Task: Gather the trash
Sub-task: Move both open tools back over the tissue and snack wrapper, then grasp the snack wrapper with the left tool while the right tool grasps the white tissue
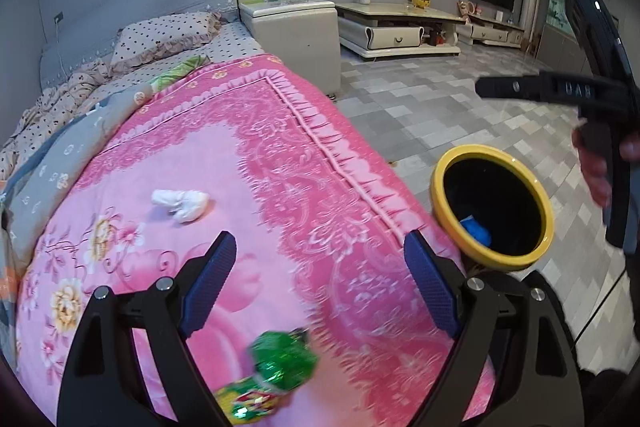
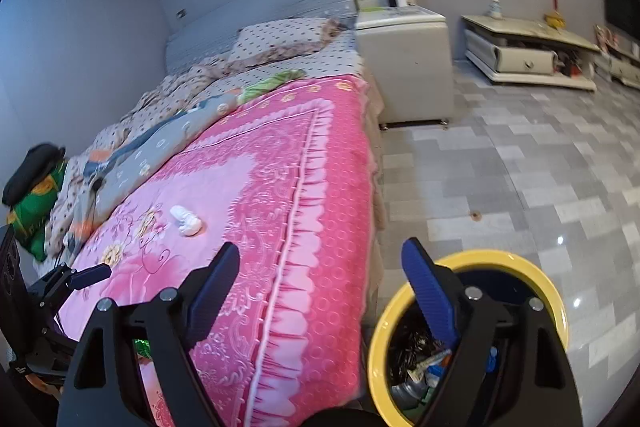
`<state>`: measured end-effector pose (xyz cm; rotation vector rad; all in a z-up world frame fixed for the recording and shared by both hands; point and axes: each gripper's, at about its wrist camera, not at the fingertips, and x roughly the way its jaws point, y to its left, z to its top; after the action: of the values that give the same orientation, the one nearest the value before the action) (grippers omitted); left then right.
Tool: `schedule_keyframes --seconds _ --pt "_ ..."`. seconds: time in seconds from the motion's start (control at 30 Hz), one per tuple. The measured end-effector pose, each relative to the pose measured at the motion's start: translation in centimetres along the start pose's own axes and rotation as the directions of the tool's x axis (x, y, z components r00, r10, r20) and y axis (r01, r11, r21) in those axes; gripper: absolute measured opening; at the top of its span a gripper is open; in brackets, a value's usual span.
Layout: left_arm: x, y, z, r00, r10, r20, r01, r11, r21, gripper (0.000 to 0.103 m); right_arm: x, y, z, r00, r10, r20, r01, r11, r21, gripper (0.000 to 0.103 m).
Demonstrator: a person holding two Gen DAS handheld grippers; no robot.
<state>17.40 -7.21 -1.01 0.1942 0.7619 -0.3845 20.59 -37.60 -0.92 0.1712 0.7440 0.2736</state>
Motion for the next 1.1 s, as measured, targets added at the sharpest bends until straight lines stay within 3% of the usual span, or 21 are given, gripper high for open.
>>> schedule_keyframes --seconds 0.2,0.5,0.7,0.87,1.1 --pt "-1.4 3.4 -2.3 0.999 -0.032 -0.007 0.032 0.999 -0.011 0.082 2.9 4.9 1.6 0.998 0.029 -0.049 -0.035 0.992 -0.121 0.084" --pt "-1.2 5.6 -6.0 0.995 -0.100 -0.027 0.099 0.995 -0.020 0.082 8.1 10.3 3.2 0.986 0.104 -0.129 -0.128 0.973 -0.191 0.084" --pt "-0.7 5.7 -7.1 0.984 -0.178 -0.032 0.179 0.984 0.013 0.082 12.3 14.5 3.9 0.968 0.151 -0.201 -0.203 0.941 -0.272 0.084" --pt "0.8 5.6 -7.7 0.983 -0.175 -0.054 0.177 0.984 0.027 0.082 15.8 18.6 3.6 0.949 0.176 -0.260 -0.266 0.890 -0.370 0.084" --pt "2.8 6.3 -8.0 0.974 -0.216 -0.060 0.215 0.976 -0.024 0.082 20.6 22.1 3.0 0.940 0.191 -0.282 -0.305 0.840 -0.449 0.084"
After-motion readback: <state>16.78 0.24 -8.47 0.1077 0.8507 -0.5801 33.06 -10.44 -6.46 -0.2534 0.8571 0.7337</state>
